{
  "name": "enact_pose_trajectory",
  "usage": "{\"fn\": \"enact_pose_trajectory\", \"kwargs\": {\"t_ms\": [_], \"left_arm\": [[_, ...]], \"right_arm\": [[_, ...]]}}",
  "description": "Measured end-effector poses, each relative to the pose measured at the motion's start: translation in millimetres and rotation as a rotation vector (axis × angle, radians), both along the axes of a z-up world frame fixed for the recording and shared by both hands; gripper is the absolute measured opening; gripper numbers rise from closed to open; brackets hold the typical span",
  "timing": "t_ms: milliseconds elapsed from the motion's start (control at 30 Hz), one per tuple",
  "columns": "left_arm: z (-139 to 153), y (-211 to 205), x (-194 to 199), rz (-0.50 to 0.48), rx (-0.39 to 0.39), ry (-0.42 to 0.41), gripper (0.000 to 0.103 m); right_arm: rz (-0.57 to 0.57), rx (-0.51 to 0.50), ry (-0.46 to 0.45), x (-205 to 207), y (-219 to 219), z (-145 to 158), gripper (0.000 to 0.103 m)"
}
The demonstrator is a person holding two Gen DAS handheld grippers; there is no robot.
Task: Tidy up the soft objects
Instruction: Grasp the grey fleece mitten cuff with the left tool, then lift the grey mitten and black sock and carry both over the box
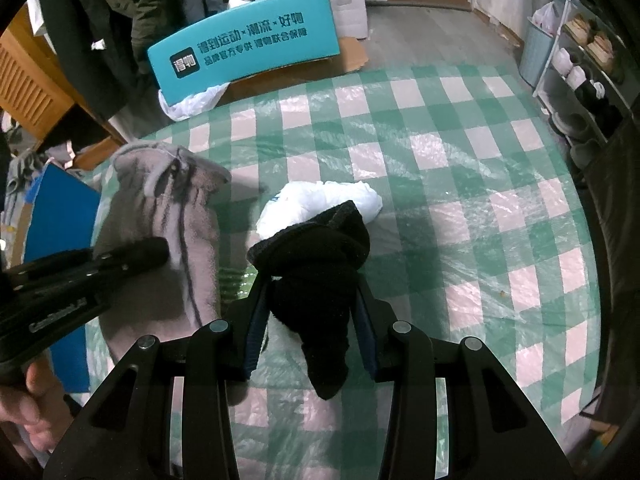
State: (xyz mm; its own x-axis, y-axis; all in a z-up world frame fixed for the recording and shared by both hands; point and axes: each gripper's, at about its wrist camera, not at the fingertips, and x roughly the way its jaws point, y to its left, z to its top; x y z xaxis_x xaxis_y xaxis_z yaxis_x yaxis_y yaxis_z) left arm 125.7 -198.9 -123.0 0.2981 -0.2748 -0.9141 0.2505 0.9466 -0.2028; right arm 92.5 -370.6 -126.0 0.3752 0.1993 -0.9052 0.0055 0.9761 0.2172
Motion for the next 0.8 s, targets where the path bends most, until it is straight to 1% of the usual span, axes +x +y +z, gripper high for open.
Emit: {"fn": "enact_pose_trajectory", "kwargs": {"t_ms": [267, 633, 800], "left_arm": [[22, 4, -16, -0.017, 0.033, -0.056, 0.016], [45, 23, -41, -0.012, 0.078, -0.125, 0.016], [54, 32, -52, -0.003, 0.079, -0.143, 0.016]], "right_arm": [[0.015, -0.005, -0.027, -9, 6, 17, 0.039], [0.038, -0.022, -0.072, -26, 16, 45, 0.039], [0.061, -0.032, -0.099, -36, 26, 57, 0.039]]}}
